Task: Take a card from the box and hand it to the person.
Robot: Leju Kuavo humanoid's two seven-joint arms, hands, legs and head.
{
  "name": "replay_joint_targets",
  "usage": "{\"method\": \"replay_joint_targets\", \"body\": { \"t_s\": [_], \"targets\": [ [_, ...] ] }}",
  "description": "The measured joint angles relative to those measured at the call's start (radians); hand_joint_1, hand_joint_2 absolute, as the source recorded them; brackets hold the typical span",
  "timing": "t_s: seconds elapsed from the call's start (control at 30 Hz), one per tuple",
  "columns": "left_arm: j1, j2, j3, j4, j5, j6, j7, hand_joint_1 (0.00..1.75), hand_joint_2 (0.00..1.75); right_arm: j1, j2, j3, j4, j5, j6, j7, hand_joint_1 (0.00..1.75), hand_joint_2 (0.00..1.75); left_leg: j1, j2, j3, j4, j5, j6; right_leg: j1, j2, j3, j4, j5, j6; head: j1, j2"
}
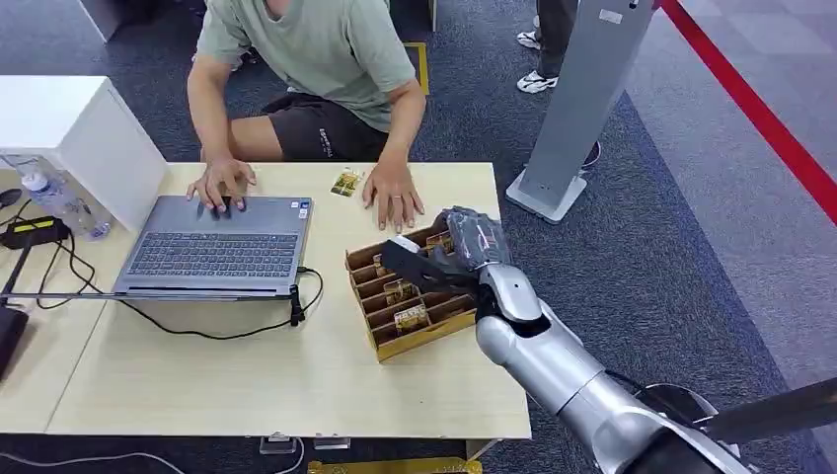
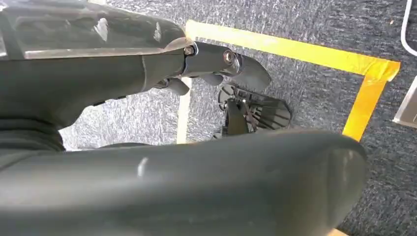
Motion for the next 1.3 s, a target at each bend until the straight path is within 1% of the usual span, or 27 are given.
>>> {"method": "replay_joint_targets", "body": {
  "t_s": [0.2,0.3,0.47,0.57,0.67,0.73,0.8,1.17,1.3],
  "targets": [
    [0.000,-0.001,0.000,0.000,0.008,0.004,0.000,0.00,0.00,-0.007,0.011,0.000,0.015,-0.002,0.001,-0.012,0.87,1.75,0.000,0.000,0.000,0.000,0.000,0.000,0.000,0.000,0.000,0.000,0.000,0.000,0.000,0.000],
    [0.000,-0.002,0.000,0.000,0.012,0.008,0.000,0.00,0.00,-0.012,0.017,0.000,0.023,-0.003,0.001,-0.016,0.82,1.75,0.000,0.000,0.000,0.000,0.000,0.000,0.000,0.000,0.000,0.000,0.000,0.000,0.000,0.000],
    [0.000,-0.003,0.000,0.000,0.015,0.009,0.000,0.00,0.00,-0.017,0.023,0.001,0.035,-0.009,-0.001,-0.022,0.82,1.75,0.000,0.000,0.000,0.000,0.000,0.000,0.000,0.000,0.000,0.000,0.000,0.000,0.000,0.000],
    [0.000,-0.005,0.001,0.000,0.018,0.010,0.000,0.00,0.00,-0.018,0.026,0.002,0.048,-0.009,-0.001,-0.024,0.79,1.75,0.000,0.000,0.000,0.000,0.000,0.000,0.000,0.000,0.000,0.000,0.000,0.000,0.000,0.000],
    [0.000,-0.005,0.001,0.000,0.018,0.011,0.000,0.00,0.00,-0.018,0.026,0.002,0.056,-0.009,-0.001,-0.025,0.79,1.75,0.000,0.000,0.000,0.000,0.000,0.000,0.000,0.000,0.000,0.000,0.000,0.000,0.000,0.000],
    [0.000,-0.005,0.001,0.000,0.019,0.011,0.000,0.00,0.00,-0.018,0.026,0.002,0.058,-0.009,-0.001,-0.026,0.82,1.75,0.000,0.000,0.000,0.000,0.000,0.000,0.000,0.000,0.000,0.000,0.000,0.000,0.000,0.000],
    [0.000,-0.006,0.001,0.000,0.020,0.013,0.000,0.00,0.00,-0.018,0.027,0.002,0.063,-0.010,-0.002,-0.026,0.79,1.75,0.000,0.000,0.000,0.000,0.000,0.000,0.000,0.000,0.000,0.000,0.000,0.000,0.000,0.000],
    [0.000,-0.010,0.002,0.000,0.022,0.016,-0.003,0.00,0.00,-0.018,0.028,0.002,0.076,-0.011,-0.005,-0.023,0.82,1.75,0.000,0.000,0.000,0.000,0.000,0.000,0.000,0.000,0.000,0.000,0.000,0.000,0.000,0.000],
    [0.000,-0.010,0.002,0.000,0.023,0.016,-0.006,0.00,0.00,-0.018,0.027,0.001,0.076,-0.008,-0.004,-0.020,0.80,1.75,0.000,0.000,0.000,0.000,0.000,0.000,0.000,0.000,0.000,0.000,0.000,0.000,0.000,0.000]
  ]
}}
